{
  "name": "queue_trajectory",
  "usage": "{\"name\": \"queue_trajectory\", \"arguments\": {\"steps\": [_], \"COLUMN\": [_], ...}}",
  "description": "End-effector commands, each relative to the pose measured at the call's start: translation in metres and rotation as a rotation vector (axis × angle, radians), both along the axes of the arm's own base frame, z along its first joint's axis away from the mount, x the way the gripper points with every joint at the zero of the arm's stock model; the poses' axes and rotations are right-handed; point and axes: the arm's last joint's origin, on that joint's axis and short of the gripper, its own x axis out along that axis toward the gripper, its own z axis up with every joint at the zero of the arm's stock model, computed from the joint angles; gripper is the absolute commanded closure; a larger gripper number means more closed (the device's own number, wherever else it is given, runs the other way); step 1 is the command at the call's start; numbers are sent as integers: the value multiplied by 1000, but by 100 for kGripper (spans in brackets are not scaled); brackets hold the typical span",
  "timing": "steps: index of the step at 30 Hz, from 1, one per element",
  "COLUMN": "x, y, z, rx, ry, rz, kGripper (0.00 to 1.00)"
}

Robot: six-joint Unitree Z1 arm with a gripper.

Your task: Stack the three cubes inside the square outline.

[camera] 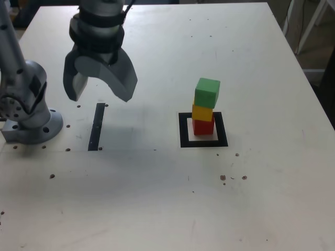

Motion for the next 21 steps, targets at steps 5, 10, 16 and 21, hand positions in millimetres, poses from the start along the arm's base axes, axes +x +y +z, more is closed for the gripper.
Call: {"name": "queue_trajectory", "arguments": {"steps": [5, 10, 16, 21], "x": [-3, -2, -8, -13], "y": [-1, -1, 0, 1], "z": [-15, -19, -22, -27], "rx": [-33, -33, -4, 6], "ry": [-42, -56, -14, 10], "rz": [8, 3, 0, 0], "kGripper": [1, 1, 1, 1]}}
